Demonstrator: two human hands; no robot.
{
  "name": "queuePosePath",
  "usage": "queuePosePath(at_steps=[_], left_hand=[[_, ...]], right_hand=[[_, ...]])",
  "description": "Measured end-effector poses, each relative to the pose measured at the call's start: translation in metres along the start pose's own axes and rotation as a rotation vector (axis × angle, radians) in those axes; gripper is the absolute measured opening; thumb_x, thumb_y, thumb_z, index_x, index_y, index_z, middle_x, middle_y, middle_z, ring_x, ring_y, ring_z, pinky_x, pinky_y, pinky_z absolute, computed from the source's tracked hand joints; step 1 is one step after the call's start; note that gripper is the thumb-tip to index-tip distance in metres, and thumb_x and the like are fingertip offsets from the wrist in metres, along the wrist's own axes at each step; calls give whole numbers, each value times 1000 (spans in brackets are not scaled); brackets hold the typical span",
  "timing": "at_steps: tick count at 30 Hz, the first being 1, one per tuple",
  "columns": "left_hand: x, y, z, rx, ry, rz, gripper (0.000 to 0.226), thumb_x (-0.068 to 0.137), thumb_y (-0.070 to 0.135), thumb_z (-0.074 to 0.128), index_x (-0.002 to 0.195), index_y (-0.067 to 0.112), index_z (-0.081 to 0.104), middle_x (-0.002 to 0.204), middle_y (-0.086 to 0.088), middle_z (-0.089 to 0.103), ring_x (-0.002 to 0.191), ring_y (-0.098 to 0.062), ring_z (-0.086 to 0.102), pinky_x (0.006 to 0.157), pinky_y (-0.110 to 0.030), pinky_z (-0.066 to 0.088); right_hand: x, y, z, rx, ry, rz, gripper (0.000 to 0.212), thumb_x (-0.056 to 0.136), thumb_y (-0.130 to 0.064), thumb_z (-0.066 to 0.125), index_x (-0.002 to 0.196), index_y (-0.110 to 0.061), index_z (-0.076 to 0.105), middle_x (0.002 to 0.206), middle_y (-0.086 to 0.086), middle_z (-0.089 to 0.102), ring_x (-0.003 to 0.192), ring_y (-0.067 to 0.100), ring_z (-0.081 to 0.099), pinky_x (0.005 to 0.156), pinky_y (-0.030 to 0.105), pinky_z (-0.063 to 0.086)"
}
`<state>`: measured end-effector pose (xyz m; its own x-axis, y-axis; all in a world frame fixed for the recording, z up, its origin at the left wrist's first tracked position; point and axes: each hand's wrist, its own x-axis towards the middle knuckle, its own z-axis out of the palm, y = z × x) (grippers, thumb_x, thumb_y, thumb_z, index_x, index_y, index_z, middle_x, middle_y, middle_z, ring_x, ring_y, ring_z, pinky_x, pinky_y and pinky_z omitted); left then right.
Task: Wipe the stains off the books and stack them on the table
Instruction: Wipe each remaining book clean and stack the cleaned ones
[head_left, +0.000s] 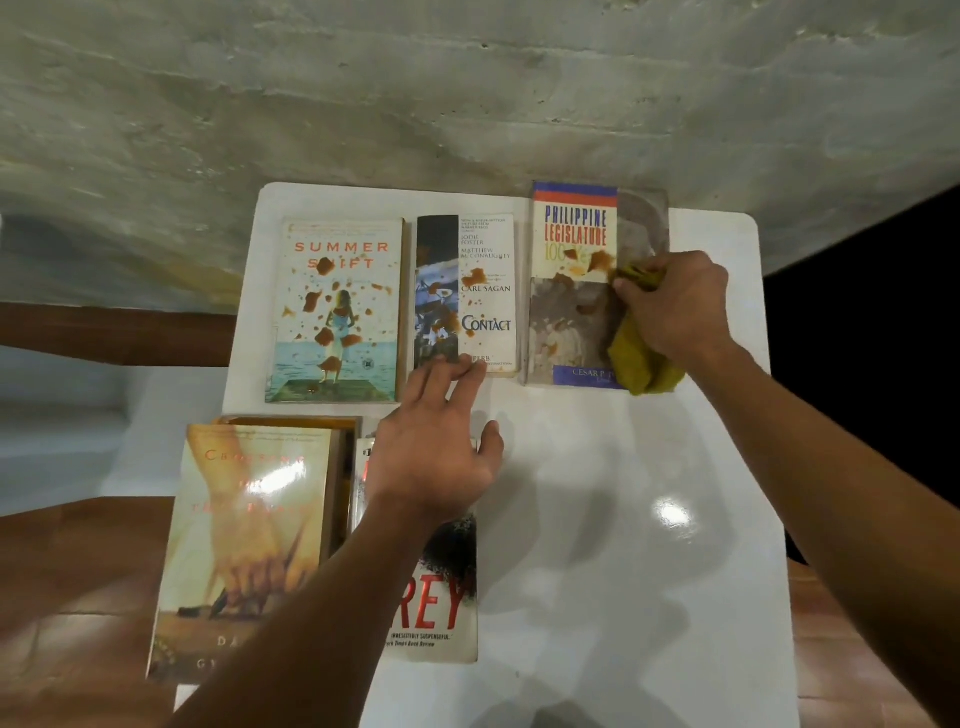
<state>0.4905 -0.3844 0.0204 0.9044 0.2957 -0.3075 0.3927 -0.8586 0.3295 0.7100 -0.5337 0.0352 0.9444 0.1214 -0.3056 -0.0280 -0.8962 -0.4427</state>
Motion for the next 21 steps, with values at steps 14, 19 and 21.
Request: queuePosePath(at_steps=[14,19,21], left_hand=[[1,-1,2,40,-14,-39,63,96,48,43,155,30,30,157,9,33,148,-13,23,95,-42,51],[1,2,3,47,-11,-29,64,94,49,39,154,29,32,156,7,35,147,-15,25,94,-42,52],[1,2,3,49,-13,-24,63,95,47,41,155,28,31,156,7,34,147,-15,24,94,-42,52]], right_hand=[[-6,-7,18,-193,-62,-281,37,97,-31,64,127,-11,65,126,10,66,108,30,63,94,34,49],[-4,-2,17,-238,-77,-344,33,97,-29,64,123,-10,68,124,10,67,108,30,63,96,34,49],[-1,0,15,-215,-61,-306,34,97,-30,64,126,-11,67,126,10,67,109,30,63,97,34,49]])
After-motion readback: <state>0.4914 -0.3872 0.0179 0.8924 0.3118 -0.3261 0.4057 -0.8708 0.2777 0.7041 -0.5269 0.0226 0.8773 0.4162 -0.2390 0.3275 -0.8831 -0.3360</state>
